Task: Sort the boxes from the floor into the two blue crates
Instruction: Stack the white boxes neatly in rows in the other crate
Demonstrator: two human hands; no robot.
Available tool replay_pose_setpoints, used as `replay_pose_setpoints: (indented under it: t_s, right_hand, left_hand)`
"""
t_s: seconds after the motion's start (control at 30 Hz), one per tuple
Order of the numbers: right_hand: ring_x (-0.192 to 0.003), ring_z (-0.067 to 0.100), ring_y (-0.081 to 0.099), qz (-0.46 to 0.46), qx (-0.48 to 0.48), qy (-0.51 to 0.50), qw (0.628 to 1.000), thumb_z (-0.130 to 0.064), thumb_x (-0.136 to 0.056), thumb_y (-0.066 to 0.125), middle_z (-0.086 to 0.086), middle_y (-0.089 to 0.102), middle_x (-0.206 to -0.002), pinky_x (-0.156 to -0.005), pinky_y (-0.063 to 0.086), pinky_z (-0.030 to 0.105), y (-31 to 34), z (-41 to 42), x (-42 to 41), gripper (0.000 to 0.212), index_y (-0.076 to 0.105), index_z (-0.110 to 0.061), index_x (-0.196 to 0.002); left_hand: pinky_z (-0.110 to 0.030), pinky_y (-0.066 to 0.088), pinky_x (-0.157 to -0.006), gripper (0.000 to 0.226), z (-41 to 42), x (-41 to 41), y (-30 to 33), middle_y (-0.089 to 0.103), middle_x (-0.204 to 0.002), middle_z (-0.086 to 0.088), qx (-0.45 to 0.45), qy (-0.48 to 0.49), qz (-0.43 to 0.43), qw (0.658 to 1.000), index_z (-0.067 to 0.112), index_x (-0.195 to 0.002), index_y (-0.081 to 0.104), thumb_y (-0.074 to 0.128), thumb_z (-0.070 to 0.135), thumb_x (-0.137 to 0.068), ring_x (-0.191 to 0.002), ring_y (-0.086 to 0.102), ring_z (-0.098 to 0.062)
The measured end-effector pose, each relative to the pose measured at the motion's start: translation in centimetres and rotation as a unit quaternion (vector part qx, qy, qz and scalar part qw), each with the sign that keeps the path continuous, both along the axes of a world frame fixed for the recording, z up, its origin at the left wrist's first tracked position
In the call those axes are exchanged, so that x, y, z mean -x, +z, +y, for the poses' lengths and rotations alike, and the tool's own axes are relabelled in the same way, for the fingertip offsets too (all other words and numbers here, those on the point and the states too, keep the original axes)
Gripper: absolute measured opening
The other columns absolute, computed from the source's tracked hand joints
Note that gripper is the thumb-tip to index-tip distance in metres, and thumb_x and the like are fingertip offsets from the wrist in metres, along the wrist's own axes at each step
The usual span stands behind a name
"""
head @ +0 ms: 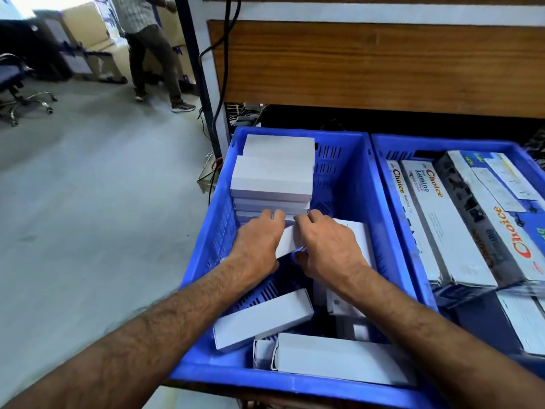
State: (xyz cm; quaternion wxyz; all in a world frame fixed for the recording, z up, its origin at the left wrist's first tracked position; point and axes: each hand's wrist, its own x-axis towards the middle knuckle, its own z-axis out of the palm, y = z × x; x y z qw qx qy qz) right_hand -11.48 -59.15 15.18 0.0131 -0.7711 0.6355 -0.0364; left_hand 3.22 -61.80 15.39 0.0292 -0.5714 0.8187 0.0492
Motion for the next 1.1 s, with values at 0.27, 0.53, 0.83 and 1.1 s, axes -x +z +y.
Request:
replay_pose_setpoints:
  t_s: [0.27, 0.53, 0.83, 1.1]
  right_hand:
    - [-0.103, 0.030, 0.063, -0.026, -0.050, -0.003, 0.998, -0.037, -0.087, 0.069, 0.005, 0.065, -0.113, -0.071, 0.038, 0.035, 0.6, -1.3, 0.1, 0.039, 0.052, -0.018, -0.116]
    - [-0.108, 0.030, 0.065, 0.046, -0.232, -0.034, 0.971, -0.021, -0.095, 0.055, 0.008, 0.069, -0.122, -0.071, 0.043, 0.031, 3.4, -4.7, -1.7, 0.031, 0.061, -0.017, -0.126]
    - [-0.080, 0.027, 0.068, -0.022, -0.266, -0.083, 0.960, -0.007, -0.087, 0.051, 0.014, 0.072, -0.101, -0.054, 0.047, 0.024, 2.6, -5.5, -1.8, 0.015, 0.064, -0.015, -0.084]
    - [-0.118, 0.031, 0.063, 0.038, -0.187, -0.043, 0.981, -0.015, -0.095, 0.056, 0.012, 0.064, -0.129, -0.088, 0.049, 0.035, 0.0, -3.1, -3.0, 0.033, 0.060, -0.010, -0.127]
  left_hand:
    - [-0.042, 0.051, -0.087, 0.056, -2.0, -1.7, -1.1, 0.059, -0.111, -0.005, -0.043, -0.003, 0.150, 0.988, 0.015, -0.109, 0.049, 0.087, 0.016, -0.068, -0.104, 0.059, -0.028]
    - [-0.038, 0.050, -0.098, 0.045, -4.6, -3.8, -1.3, 0.059, -0.129, -0.010, -0.133, 0.002, 0.005, 0.991, 0.012, -0.127, 0.054, 0.070, 0.010, -0.085, -0.121, 0.058, -0.029]
    - [-0.044, 0.053, -0.100, 0.035, -7.0, -3.3, -1.4, 0.065, -0.128, -0.004, -0.240, -0.032, -0.085, 0.967, 0.022, -0.122, 0.060, 0.063, 0.014, -0.087, -0.114, 0.062, -0.029]
    - [-0.044, 0.054, -0.097, 0.036, -5.4, -2.4, -1.5, 0.057, -0.133, -0.014, -0.147, -0.038, -0.103, 0.983, 0.010, -0.131, 0.058, 0.060, 0.018, -0.096, -0.120, 0.061, -0.033]
